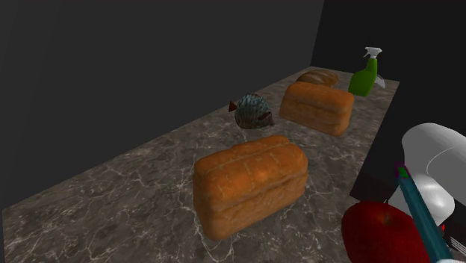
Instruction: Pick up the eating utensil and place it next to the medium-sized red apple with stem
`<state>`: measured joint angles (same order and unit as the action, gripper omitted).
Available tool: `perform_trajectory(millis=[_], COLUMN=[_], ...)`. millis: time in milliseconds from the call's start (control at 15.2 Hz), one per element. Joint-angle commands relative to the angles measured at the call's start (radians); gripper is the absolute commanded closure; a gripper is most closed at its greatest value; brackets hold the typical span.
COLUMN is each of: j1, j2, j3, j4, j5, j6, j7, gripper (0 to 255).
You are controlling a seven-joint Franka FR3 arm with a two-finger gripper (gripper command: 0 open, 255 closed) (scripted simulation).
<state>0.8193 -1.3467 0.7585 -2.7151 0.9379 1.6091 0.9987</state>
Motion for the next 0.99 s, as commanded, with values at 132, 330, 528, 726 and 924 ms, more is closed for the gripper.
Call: perform_trajectory(millis=[132,330,528,726,924], j1=[0.016,0.03,0.032,0.034,0.034], j2=[-0.004,-0.007,-0.005,-0.003,-0.003], j3=[0.045,0.08,0.079,0.078,0.078], j4=[-0.044,-0.075,-0.075,-0.076,-0.075], j5=[0.038,0.071,0.07,0.068,0.067], j6=[0.028,0.056,0.058,0.06,0.06], j7=[-0.007,-0.012,-0.011,-0.01,-0.009], gripper=[255,255,255,255,0])
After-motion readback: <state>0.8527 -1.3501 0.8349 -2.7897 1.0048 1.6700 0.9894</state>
